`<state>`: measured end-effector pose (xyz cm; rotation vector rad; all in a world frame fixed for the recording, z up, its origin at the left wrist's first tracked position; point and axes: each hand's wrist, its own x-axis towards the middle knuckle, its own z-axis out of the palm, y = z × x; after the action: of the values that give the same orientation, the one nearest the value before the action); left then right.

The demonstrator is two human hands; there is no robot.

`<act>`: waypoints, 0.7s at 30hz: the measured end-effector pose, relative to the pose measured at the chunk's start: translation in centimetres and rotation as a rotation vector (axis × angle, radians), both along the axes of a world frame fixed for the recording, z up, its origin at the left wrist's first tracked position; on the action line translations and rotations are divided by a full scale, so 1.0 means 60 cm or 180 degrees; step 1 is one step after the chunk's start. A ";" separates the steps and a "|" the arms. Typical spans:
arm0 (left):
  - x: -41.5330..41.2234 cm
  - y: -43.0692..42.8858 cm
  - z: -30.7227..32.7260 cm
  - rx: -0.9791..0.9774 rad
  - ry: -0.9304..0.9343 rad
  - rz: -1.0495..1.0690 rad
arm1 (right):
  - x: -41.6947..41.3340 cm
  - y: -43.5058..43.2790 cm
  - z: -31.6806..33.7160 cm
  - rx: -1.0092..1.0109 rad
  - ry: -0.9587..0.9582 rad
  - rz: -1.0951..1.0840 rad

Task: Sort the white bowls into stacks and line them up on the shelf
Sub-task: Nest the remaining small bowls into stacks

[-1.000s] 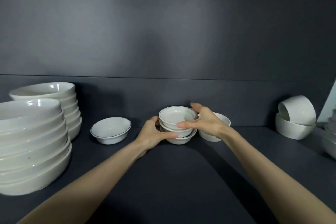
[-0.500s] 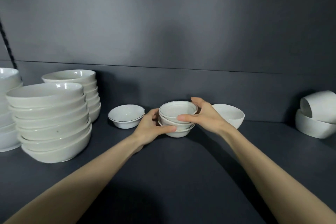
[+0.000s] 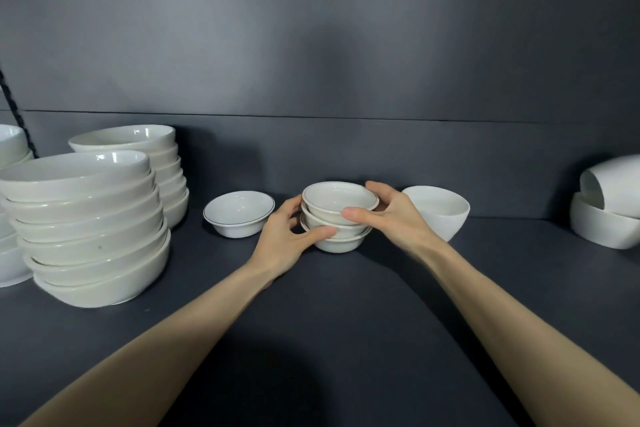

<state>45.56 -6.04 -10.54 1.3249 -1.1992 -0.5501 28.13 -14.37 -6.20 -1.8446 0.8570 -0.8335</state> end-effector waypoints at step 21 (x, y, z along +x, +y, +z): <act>0.013 0.022 0.024 0.0044 -0.0536 0.0191 | 0.003 -0.009 -0.008 0.0016 -0.0002 0.0129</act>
<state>46.35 -4.72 -9.10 1.4368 -1.2898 -0.4106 28.30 -14.91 -6.69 -1.8512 0.8180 -0.8057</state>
